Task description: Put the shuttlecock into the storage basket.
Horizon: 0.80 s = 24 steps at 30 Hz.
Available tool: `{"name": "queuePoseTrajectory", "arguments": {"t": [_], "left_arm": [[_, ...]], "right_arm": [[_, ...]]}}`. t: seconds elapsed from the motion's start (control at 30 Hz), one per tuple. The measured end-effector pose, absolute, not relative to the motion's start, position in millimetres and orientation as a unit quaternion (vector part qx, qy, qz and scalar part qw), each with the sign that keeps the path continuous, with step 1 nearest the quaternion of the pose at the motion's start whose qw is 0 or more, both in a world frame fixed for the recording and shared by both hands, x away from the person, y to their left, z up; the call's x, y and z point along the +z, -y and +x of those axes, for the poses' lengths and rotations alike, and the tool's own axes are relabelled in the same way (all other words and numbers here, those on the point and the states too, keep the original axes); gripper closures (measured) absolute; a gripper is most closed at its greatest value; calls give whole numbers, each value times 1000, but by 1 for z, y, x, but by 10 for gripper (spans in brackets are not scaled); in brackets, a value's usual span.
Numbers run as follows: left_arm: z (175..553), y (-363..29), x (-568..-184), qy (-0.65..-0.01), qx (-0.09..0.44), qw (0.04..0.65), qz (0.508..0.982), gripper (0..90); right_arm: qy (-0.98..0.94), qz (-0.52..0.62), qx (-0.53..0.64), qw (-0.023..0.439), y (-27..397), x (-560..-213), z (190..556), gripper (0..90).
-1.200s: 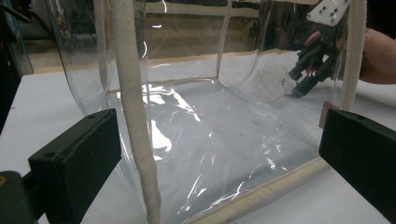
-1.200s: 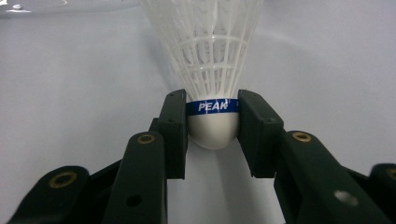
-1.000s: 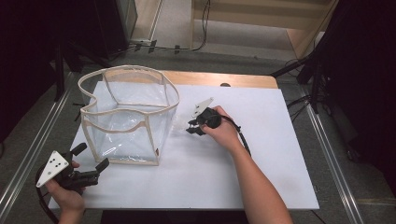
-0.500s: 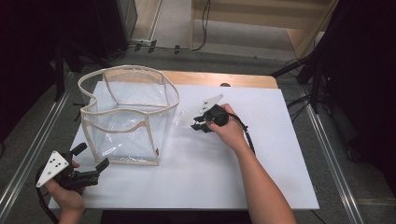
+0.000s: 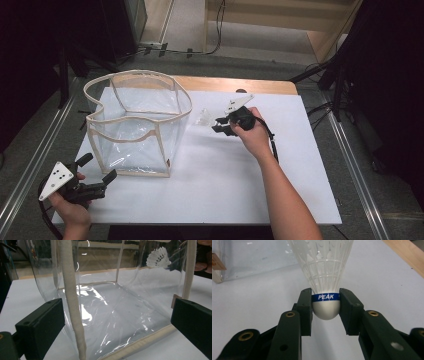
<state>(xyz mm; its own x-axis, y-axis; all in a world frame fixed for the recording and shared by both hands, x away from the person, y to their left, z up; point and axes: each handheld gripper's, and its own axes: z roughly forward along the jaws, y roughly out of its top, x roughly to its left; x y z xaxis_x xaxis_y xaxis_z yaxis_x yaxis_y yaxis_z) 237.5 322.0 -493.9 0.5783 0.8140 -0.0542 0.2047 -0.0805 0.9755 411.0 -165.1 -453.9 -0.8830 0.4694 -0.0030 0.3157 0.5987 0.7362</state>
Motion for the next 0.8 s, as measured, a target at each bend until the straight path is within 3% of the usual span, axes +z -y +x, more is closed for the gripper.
{"name": "queuePoseTrajectory", "arguments": {"t": [0.8], "left_arm": [[238, -322, -494, -371, 269, 565, 686, 0]], "right_arm": [[-869, 246, 412, 124, 182, -417, 409, 627]]}}
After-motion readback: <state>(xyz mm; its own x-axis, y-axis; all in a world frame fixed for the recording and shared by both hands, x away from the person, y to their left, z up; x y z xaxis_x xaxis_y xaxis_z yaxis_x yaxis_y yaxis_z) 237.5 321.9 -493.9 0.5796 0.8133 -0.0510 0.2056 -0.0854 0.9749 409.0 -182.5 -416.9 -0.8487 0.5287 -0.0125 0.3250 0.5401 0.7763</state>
